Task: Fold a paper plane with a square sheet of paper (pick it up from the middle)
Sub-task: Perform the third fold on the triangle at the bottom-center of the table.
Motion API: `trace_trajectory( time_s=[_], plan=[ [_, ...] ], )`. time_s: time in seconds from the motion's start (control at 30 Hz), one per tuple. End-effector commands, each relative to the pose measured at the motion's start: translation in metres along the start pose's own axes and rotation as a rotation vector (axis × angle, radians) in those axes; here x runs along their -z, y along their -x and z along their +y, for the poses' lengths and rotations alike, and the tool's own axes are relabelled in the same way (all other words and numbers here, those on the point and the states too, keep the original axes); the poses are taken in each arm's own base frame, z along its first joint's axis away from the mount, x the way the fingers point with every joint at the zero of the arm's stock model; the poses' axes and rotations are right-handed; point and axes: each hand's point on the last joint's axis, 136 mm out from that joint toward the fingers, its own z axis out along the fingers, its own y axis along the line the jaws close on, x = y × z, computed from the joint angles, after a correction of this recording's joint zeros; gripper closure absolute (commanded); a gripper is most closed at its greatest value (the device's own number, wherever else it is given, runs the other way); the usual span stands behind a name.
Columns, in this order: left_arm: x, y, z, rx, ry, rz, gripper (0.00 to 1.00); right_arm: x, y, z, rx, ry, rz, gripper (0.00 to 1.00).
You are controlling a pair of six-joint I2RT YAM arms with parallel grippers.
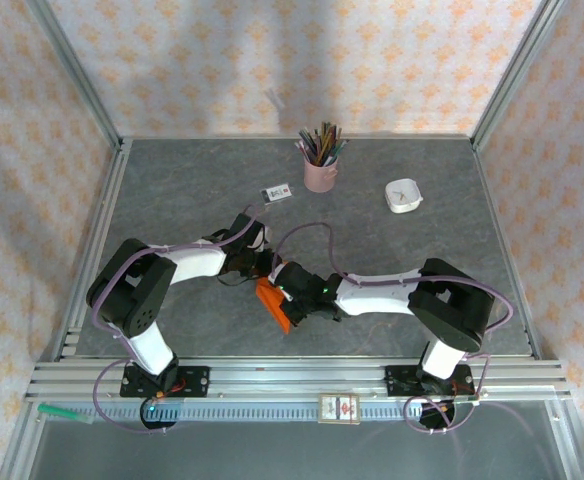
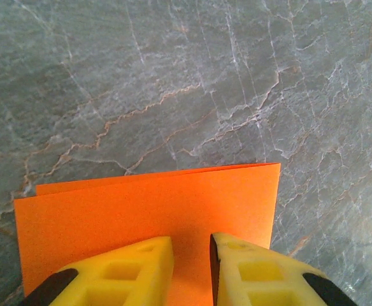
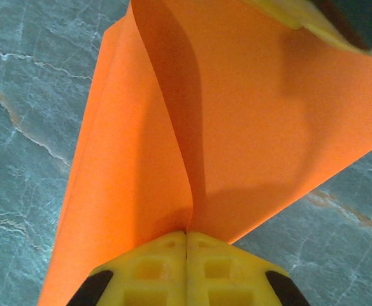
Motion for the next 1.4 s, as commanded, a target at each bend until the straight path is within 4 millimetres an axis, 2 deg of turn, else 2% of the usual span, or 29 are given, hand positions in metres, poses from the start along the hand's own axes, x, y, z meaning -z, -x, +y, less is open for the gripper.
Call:
trace_trajectory(
  time_s=[0.0,0.2,0.43,0.57,0.7,0.97,1.37],
  plan=[
    [-0.002,-0.006,0.003,-0.002,0.035,0.034,0.71,0.002,0.013,0.001,0.030,-0.007,-0.048,0.98],
    [0.009,0.009,-0.014,0.002,-0.016,0.006,0.71,0.009,0.007,-0.002,0.050,-0.018,-0.054,0.98],
    [0.014,0.023,-0.019,0.007,-0.037,-0.009,0.70,0.011,0.005,-0.002,0.054,-0.014,-0.055,0.98],
    [0.008,0.019,-0.012,0.007,-0.021,0.006,0.71,0.014,0.005,-0.003,0.057,-0.016,-0.058,0.99],
    [0.002,0.015,0.003,0.007,0.023,0.017,0.72,0.014,0.003,-0.003,0.068,-0.020,-0.051,0.99],
    [-0.004,-0.001,0.023,0.007,0.069,0.048,0.73,0.010,0.015,0.001,0.086,-0.011,-0.051,0.99],
    [-0.006,-0.003,0.026,0.005,0.075,0.050,0.73,0.004,0.019,0.001,0.108,-0.019,-0.035,0.99]
  ],
)
